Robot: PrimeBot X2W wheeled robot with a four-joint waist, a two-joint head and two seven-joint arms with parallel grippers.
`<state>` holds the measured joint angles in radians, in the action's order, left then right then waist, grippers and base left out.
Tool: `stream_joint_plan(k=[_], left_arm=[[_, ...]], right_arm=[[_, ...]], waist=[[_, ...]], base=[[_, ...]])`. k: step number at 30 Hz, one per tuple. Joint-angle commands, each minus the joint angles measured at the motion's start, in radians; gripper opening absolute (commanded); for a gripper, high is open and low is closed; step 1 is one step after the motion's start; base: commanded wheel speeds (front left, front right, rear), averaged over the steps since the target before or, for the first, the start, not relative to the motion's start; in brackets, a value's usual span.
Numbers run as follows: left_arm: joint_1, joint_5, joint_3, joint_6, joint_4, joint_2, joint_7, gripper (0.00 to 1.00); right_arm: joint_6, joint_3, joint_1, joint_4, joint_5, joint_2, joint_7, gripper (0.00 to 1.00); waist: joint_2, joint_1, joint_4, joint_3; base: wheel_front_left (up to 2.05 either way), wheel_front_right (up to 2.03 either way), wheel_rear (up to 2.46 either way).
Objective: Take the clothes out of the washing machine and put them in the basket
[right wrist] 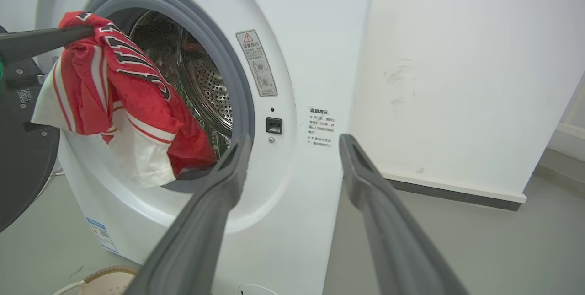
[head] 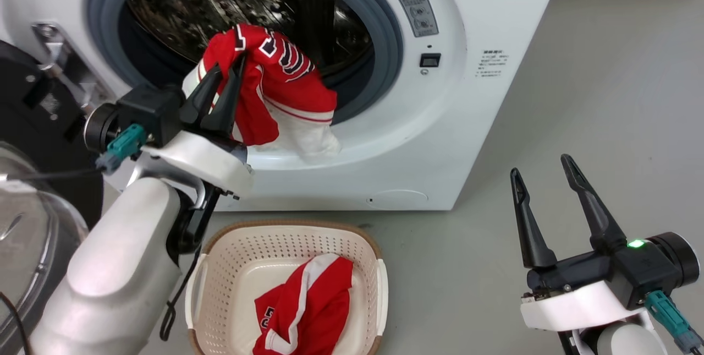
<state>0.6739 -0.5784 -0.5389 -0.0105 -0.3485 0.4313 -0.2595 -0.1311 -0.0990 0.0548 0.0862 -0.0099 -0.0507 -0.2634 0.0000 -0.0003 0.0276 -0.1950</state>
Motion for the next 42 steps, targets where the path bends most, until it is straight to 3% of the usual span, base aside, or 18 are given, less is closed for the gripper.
stream_joint_plan(k=[1, 12, 23, 32, 42], left_arm=[[-0.033, -0.002, 0.006, 0.020, 0.059, 0.011, 0.004, 0.00], [-0.162, 0.021, 0.030, 0.138, 0.374, 0.110, 0.071, 0.00], [-0.283, 0.022, 0.007, 0.176, 0.477, 0.161, 0.115, 0.00], [-0.370, 0.009, -0.036, 0.168, 0.428, 0.162, 0.113, 0.00], [-0.347, -0.025, -0.105, 0.075, 0.120, 0.080, 0.084, 0.00]], right_arm=[[0.001, 0.000, -0.018, -0.004, -0.002, 0.001, -0.002, 1.00], [0.001, -0.006, -0.038, -0.008, 0.005, 0.001, -0.002, 1.00], [0.001, -0.008, -0.009, 0.001, 0.007, 0.001, -0.002, 1.00], [0.001, 0.004, 0.031, 0.009, -0.001, 0.001, -0.002, 1.00], [0.001, 0.008, 0.095, 0.027, -0.004, 0.001, -0.002, 1.00]], waist=[[0.0000, 0.0003, -0.018, 0.024], [0.0000, 0.0003, -0.027, 0.055], [0.0000, 0.0003, -0.015, 0.010], [0.0000, 0.0003, 0.007, -0.071], [0.0000, 0.0003, 0.053, -0.206]], base=[[0.00, 0.00, 0.00], [0.00, 0.00, 0.00], [0.00, 0.00, 0.00], [0.00, 0.00, 0.00], [0.00, 0.00, 0.00]])
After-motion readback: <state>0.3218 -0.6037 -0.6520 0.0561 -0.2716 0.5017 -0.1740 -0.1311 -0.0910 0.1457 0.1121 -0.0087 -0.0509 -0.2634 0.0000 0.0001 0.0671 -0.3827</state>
